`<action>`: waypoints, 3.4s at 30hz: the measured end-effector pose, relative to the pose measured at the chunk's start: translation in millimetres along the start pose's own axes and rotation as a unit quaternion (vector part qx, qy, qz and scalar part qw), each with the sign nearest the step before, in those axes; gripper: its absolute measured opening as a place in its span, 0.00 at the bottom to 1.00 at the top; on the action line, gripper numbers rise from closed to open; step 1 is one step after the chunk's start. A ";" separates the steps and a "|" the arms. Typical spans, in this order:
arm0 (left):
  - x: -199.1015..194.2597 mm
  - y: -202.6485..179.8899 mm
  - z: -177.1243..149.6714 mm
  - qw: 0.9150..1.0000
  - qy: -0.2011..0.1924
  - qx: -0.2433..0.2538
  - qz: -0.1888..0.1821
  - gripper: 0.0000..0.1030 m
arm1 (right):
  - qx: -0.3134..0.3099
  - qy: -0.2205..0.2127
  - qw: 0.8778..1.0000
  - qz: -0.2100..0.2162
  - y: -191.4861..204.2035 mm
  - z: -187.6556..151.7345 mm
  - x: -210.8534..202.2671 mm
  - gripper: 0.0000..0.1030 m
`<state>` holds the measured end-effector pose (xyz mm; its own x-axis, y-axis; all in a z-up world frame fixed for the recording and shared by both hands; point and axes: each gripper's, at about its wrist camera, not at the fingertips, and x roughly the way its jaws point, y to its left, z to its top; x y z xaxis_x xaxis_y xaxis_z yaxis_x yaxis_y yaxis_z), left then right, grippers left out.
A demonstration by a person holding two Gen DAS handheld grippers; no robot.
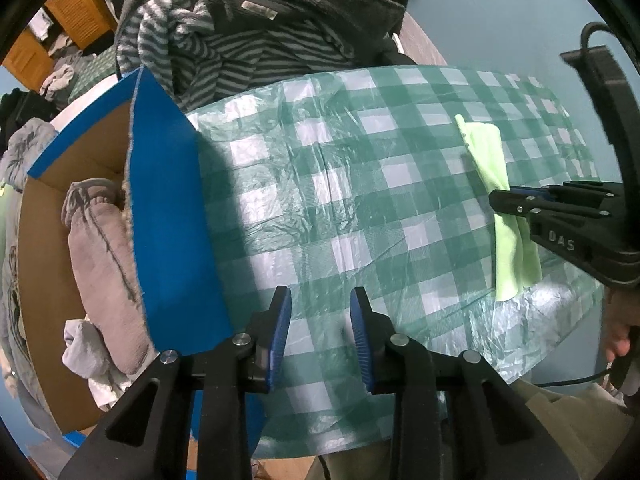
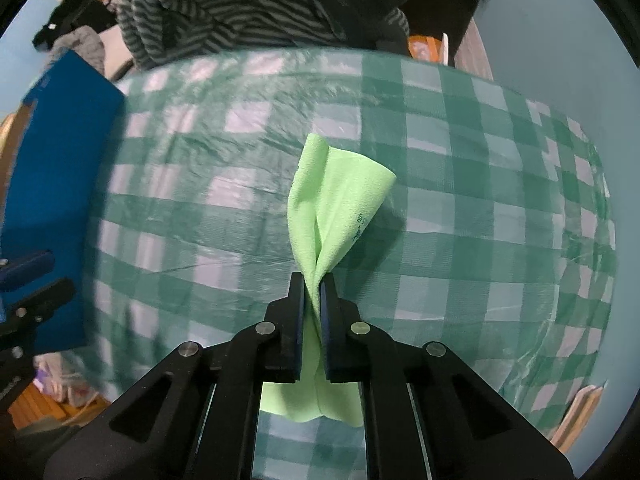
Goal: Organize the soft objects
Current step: 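Grasp the lime-green cloth at its middle with the right gripper, then lift the green cloth and carry it over the box with the right gripper, then open the right gripper to drop the green cloth into the box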
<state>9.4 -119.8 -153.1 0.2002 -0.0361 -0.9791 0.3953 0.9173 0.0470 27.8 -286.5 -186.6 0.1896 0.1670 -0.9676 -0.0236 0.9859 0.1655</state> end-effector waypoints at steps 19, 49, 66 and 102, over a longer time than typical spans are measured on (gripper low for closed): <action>-42.8 45.8 -15.1 0.998 -0.034 -0.054 -0.003 0.21 | -0.044 -0.047 0.997 0.047 46.8 24.8 -68.6 0.07; -97.0 158.0 -51.8 0.977 -0.075 -0.200 0.013 0.21 | -0.141 -0.081 0.981 0.109 161.2 62.2 -122.7 0.07; -96.5 222.2 -84.4 0.965 -0.067 -0.250 0.035 0.21 | -0.187 -0.056 0.971 0.138 241.3 70.0 -98.6 0.07; -112.7 233.8 -97.2 0.972 -0.073 -0.216 0.049 0.48 | -0.219 -0.038 0.968 0.119 303.2 64.7 -73.4 0.51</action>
<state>-7.9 137.3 -51.1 0.3558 0.0325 -0.9340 -0.0389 0.9990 0.0200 70.3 -0.4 -53.1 0.1999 0.4053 -0.8920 -0.4854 0.8318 0.2692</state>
